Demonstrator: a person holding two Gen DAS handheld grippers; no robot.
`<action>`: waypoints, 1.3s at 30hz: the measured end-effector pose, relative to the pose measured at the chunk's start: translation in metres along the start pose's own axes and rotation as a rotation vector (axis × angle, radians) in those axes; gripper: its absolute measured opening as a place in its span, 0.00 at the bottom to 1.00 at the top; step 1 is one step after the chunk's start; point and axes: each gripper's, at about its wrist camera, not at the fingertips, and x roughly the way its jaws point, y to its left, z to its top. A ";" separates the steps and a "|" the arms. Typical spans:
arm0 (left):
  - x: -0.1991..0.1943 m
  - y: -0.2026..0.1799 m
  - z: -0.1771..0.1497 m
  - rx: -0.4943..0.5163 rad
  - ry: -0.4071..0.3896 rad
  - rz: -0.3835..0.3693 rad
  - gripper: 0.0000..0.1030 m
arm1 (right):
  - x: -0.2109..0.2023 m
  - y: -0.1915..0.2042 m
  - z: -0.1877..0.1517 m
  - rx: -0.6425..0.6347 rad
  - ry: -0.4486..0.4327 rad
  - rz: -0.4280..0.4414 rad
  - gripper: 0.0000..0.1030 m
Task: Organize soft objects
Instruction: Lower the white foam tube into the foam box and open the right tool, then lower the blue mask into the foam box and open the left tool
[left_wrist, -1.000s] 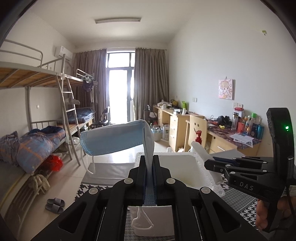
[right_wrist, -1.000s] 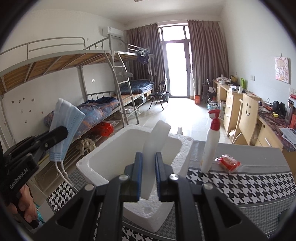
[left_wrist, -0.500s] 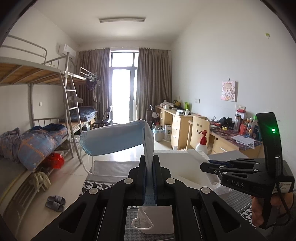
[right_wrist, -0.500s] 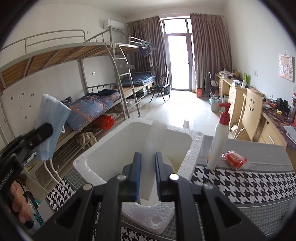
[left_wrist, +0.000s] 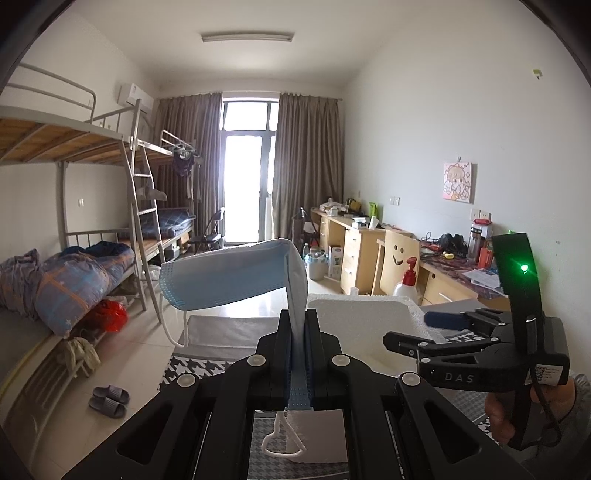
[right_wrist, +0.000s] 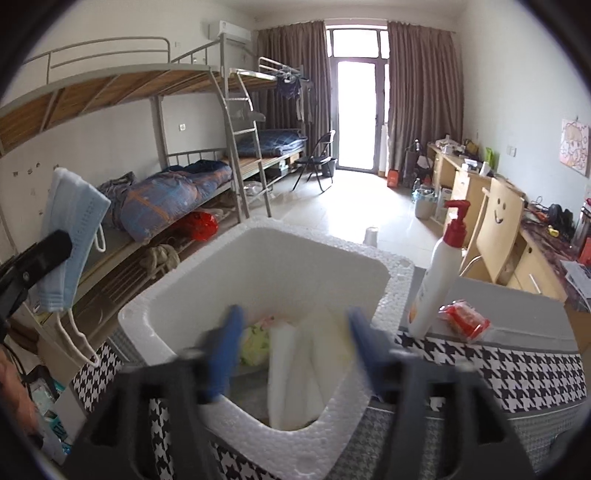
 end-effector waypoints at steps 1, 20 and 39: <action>0.000 0.000 0.000 0.000 0.001 -0.001 0.06 | -0.002 -0.001 -0.001 0.007 -0.011 -0.003 0.77; 0.017 -0.014 0.004 0.027 0.033 -0.062 0.06 | -0.027 -0.008 -0.005 0.005 -0.061 -0.032 0.82; 0.039 -0.048 0.009 0.064 0.072 -0.140 0.06 | -0.049 -0.038 -0.017 0.060 -0.109 -0.087 0.83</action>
